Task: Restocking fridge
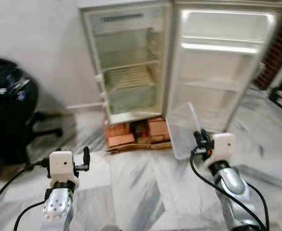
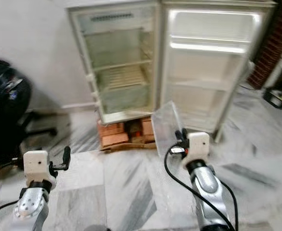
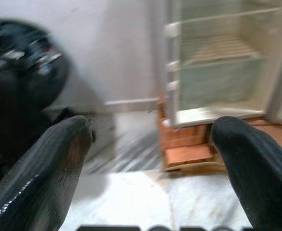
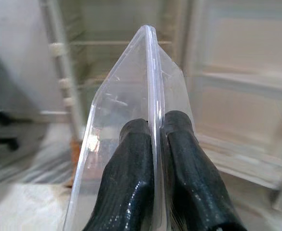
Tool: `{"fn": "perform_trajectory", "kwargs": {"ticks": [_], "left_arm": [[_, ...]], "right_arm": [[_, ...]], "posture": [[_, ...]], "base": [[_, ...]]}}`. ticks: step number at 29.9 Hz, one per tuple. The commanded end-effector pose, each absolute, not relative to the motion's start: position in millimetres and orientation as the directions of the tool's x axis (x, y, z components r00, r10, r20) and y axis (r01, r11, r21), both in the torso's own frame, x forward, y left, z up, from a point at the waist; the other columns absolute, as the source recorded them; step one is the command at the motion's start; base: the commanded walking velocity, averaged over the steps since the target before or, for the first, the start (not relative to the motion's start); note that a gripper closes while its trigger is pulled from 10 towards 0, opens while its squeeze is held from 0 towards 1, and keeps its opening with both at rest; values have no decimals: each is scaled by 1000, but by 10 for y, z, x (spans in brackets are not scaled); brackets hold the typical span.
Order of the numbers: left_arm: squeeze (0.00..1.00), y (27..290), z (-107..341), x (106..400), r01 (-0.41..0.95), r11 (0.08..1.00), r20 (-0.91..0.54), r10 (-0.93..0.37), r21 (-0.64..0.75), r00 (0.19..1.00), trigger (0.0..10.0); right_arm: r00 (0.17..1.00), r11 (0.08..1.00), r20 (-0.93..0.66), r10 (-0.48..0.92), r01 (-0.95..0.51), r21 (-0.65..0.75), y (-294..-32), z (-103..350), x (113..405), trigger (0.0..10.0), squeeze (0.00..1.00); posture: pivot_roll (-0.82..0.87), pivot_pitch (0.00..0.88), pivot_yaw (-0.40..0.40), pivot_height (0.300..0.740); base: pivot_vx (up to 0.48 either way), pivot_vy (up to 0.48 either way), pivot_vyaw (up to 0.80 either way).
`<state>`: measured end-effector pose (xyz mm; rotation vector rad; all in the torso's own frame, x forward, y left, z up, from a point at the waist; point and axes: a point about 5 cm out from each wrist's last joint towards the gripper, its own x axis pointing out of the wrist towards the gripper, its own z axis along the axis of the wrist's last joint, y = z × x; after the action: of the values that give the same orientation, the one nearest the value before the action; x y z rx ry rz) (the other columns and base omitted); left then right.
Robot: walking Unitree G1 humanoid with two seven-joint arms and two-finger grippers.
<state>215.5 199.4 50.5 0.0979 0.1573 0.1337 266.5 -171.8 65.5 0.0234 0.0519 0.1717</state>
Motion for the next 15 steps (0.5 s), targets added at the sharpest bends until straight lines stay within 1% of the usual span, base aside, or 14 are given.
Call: {"fn": "perform_trajectory", "kwargs": {"ticks": [1, 4, 6, 7, 10, 15], "left_arm": [[0, 1967, 543, 2203, -122, 988, -132, 135, 99, 982, 10000], [0, 1950, 548, 2227, -104, 990, -127, 115, 96, 985, 10000], [0, 1937, 565, 2264, -94, 991, -119, 104, 92, 987, 10000], [0, 1933, 570, 2269, -91, 992, -117, 101, 93, 988, 10000], [0, 1930, 572, 2276, -88, 992, -119, 99, 93, 988, 10000], [0, 1916, 560, 2282, -85, 993, -120, 95, 85, 988, 10000]], "right_arm": [[982, 982, -21, 189, -189, 21, -1673, 725, 2683, 10000, 0], [982, 982, -12, 189, -189, 23, -1673, 753, 2711, 10000, 0], [983, 983, -7, 184, -184, 27, -1692, 782, 2749, 10000, 0], [983, 983, -6, 181, -181, 28, -1701, 786, 2755, 10000, 0], [984, 984, -6, 176, -176, 24, -1716, 789, 2766, 10000, 0], [984, 984, -5, 180, -180, 17, -1712, 804, 2786, 10000, 0]], "posture": [[32, 0, -13, 740], [29, 0, -11, 740], [26, 0, -10, 740], [25, 0, -10, 740], [23, 0, -10, 740], [25, 0, -12, 740]], "base": [[0, 0, 738], [0, 0, 738], [0, 0, 475], [0, 0, 0], [290, 0, 0], [353, 257, 0]]}}
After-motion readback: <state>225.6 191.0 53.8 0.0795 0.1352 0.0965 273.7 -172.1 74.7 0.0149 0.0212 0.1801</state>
